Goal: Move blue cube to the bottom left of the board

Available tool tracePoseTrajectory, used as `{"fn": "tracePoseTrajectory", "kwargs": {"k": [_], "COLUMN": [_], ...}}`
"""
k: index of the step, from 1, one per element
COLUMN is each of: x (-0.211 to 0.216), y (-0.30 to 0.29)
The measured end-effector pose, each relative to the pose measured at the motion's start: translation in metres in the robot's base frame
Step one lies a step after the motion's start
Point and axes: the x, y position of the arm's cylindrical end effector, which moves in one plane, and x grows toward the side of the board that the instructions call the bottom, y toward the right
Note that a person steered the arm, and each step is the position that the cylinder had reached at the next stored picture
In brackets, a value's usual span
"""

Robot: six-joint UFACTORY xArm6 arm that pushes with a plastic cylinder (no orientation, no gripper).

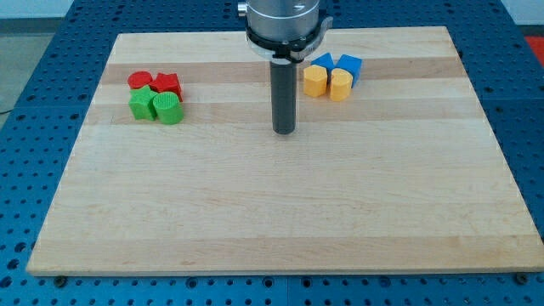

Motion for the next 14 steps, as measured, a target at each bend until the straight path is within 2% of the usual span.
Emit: {"fn": "tracePoseTrajectory", "kwargs": {"k": [2, 3, 4, 5, 6, 8, 9, 10, 11, 12, 13, 14], "x": [0.008, 0.056, 0.068, 0.037, -0.013, -0.09, -0.118, -0.124, -0.112, -0.111, -0.139, -0.169], "y": [0.001, 0.044, 0.109, 0.15, 0.163, 0.161, 0.142, 0.082, 0.037, 0.048, 0.077, 0.054]}}
